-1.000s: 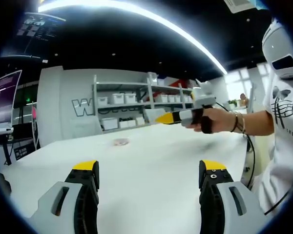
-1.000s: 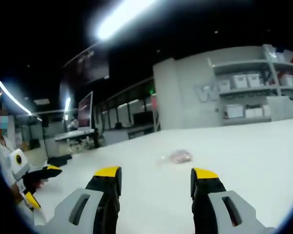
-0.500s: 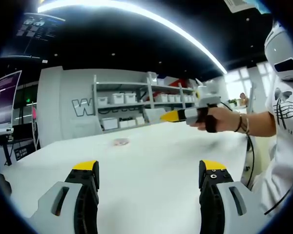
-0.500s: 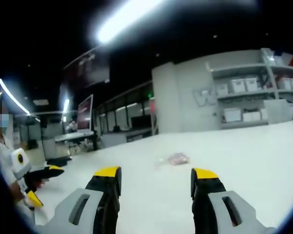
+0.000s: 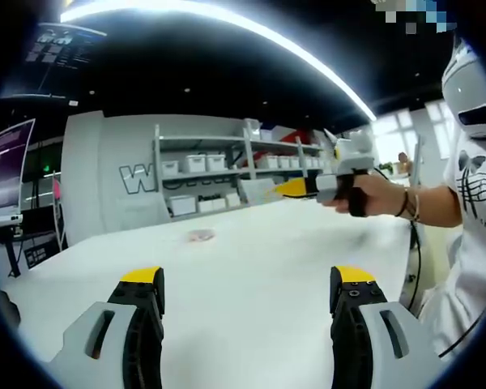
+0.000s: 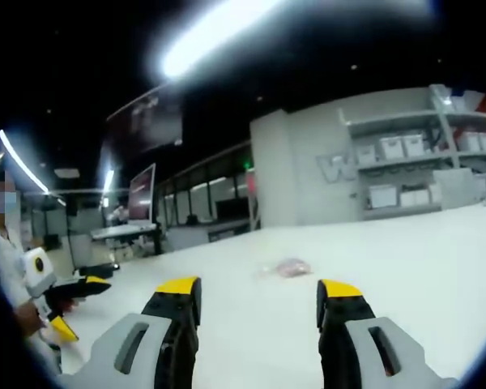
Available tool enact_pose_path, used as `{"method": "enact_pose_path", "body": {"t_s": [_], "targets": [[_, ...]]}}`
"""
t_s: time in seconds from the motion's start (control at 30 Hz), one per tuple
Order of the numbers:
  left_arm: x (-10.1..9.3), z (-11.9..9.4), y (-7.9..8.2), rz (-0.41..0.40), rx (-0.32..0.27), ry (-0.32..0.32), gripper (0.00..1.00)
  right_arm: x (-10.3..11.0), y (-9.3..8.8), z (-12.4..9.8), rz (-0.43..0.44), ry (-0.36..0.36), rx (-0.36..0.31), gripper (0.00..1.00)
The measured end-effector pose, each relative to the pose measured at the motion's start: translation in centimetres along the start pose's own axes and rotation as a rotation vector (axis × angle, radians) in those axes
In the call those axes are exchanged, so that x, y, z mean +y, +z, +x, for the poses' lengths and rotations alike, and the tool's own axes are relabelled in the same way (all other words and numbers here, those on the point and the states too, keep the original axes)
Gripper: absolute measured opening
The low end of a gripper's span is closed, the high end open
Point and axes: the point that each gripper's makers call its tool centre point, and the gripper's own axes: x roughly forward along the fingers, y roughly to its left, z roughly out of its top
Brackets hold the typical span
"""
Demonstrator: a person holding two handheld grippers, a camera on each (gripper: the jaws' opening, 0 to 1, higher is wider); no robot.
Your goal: Open the resealable bag by pulling the two sides of the seal apart until the entire bag opening is separated and visibly accessible.
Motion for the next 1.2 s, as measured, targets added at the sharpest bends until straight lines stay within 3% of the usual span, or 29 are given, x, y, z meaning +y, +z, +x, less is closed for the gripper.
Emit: {"method": "enact_pose_path", "body": {"t_s": [1.2], "targets": [[0.1,0.0,0.0,0.007,0.005,0.001,0.83,-0.5,1.7,-4.6,-0.04,-0.011,-0.057,0.57]]}}
